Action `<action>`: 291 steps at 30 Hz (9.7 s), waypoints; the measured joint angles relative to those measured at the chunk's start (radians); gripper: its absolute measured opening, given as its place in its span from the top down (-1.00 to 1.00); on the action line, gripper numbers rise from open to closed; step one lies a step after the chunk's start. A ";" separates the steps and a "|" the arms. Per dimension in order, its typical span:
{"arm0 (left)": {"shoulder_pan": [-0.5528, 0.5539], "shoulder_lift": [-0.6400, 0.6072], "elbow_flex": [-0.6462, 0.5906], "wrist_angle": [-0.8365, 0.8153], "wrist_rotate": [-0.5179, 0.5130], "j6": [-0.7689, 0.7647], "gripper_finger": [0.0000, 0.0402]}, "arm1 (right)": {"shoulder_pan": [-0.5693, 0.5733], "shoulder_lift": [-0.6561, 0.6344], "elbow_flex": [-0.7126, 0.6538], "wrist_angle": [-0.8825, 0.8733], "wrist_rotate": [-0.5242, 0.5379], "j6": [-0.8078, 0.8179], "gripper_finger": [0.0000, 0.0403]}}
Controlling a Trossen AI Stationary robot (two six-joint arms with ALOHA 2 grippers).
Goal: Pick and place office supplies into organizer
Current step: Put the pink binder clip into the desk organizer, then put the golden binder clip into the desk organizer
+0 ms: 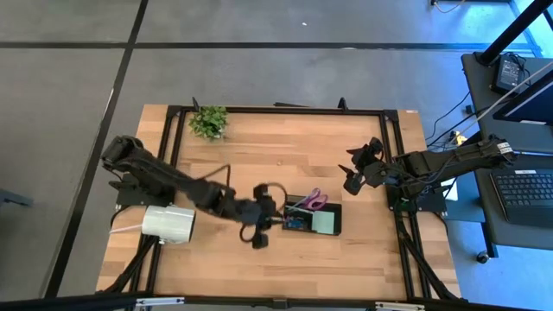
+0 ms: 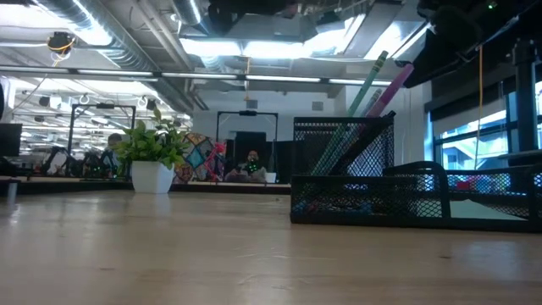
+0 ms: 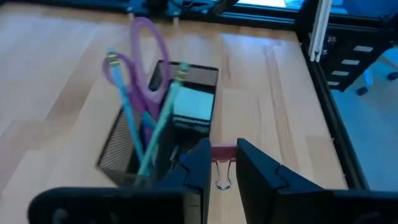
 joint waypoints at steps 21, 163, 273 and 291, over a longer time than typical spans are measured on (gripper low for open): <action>-0.007 0.353 -0.010 0.307 -0.144 0.006 0.73 | 0.000 0.000 0.000 0.005 0.000 0.049 -0.33; 0.563 0.482 0.138 -0.214 0.089 -0.197 0.10 | 0.000 0.000 0.000 0.001 0.054 -0.036 -0.33; 0.054 0.385 0.183 0.005 -0.026 0.076 0.71 | 0.000 0.000 0.000 -0.018 0.043 0.017 -0.33; 0.069 0.403 0.183 -0.025 -0.013 -0.013 0.57 | 0.000 0.000 0.000 -0.018 0.043 -0.003 -0.33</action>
